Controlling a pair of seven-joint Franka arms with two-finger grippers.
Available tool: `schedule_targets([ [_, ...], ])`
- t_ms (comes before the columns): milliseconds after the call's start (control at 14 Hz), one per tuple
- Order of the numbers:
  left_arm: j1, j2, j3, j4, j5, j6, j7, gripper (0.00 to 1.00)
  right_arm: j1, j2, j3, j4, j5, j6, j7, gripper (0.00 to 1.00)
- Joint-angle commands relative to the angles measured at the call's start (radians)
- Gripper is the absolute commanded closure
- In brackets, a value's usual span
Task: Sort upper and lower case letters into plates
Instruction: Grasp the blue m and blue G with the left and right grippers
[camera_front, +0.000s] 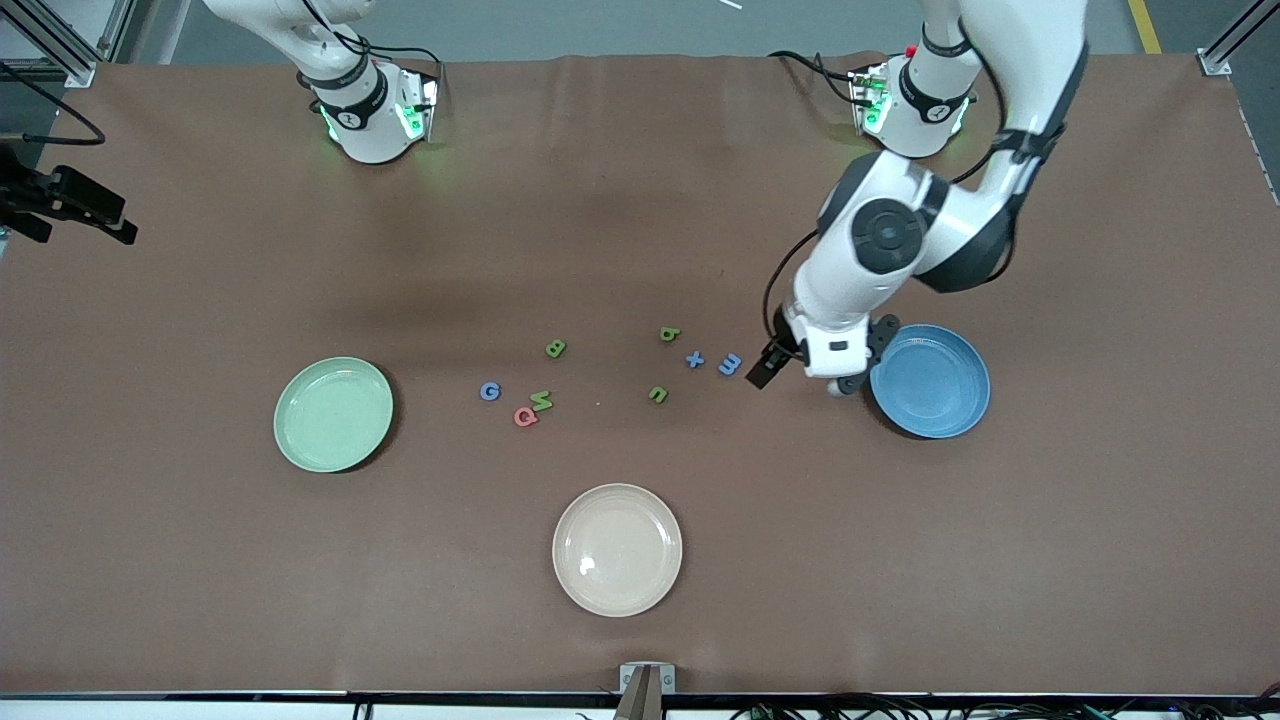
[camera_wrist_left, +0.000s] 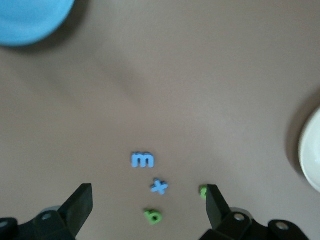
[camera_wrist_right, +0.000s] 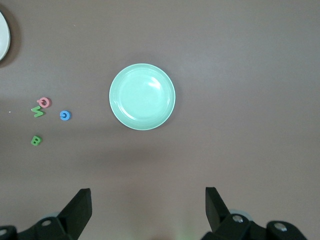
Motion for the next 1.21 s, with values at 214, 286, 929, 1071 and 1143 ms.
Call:
schedule_targets([
  [214,-0.058,0.061,0.003,-0.087,0.061,0.158,-0.112,0.0,0.0,0.099,-0.011,0.034,-0.022,0.056,0.003,0.0],
  [286,-0.064,0.07,0.005,-0.11,0.07,0.184,-0.112,0.0,-0.001,0.128,-0.012,0.034,-0.032,0.092,0.002,0.0],
  [929,-0.078,0.213,0.011,-0.107,0.131,0.31,-0.136,0.04,0.09,0.329,-0.005,-0.075,0.039,0.321,0.395,0.0],
  [1071,-0.078,0.214,0.013,-0.107,0.131,0.313,-0.136,0.1,0.141,0.33,-0.005,-0.175,0.039,0.459,0.547,0.0],
  [1143,-0.078,0.218,0.013,-0.107,0.131,0.313,-0.136,0.13,0.184,0.337,-0.005,-0.219,0.039,0.532,0.616,0.0],
])
